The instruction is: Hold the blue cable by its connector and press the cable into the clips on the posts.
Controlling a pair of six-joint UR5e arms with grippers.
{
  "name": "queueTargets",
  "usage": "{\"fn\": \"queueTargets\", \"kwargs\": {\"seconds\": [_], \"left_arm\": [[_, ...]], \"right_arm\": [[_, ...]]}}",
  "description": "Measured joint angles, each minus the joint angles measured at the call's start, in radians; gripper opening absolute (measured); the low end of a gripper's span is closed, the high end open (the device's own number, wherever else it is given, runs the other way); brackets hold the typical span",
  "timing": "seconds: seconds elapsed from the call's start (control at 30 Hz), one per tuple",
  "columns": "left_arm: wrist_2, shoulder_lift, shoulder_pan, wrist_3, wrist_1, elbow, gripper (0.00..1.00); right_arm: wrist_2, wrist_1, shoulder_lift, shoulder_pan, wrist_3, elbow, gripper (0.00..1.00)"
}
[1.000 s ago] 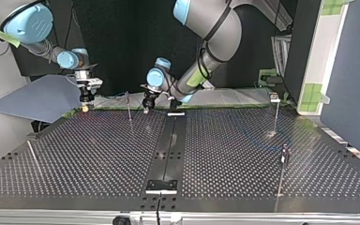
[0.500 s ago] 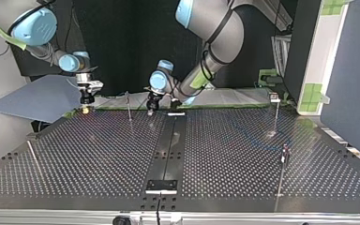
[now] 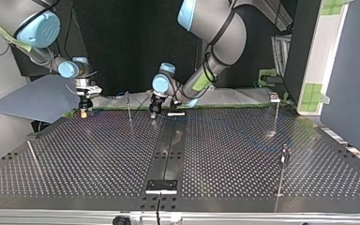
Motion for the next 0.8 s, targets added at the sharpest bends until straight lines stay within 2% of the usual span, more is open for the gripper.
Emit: {"fn": "queueTargets", "kwargs": {"seconds": [0.23, 0.3, 0.8], "left_arm": [[0.004, 0.000, 0.003, 0.002, -0.006, -0.004, 0.00], [0.006, 0.000, 0.005, 0.002, -0.011, -0.003, 0.00], [0.007, -0.001, 0.022, 0.010, -0.028, 0.013, 0.00]], "right_arm": [[0.012, 0.013, 0.046, 0.002, -0.025, -0.039, 0.00], [0.015, 0.014, 0.050, 0.002, -0.027, -0.046, 0.00], [0.016, 0.028, 0.058, -0.004, -0.008, -0.143, 0.00]]}}
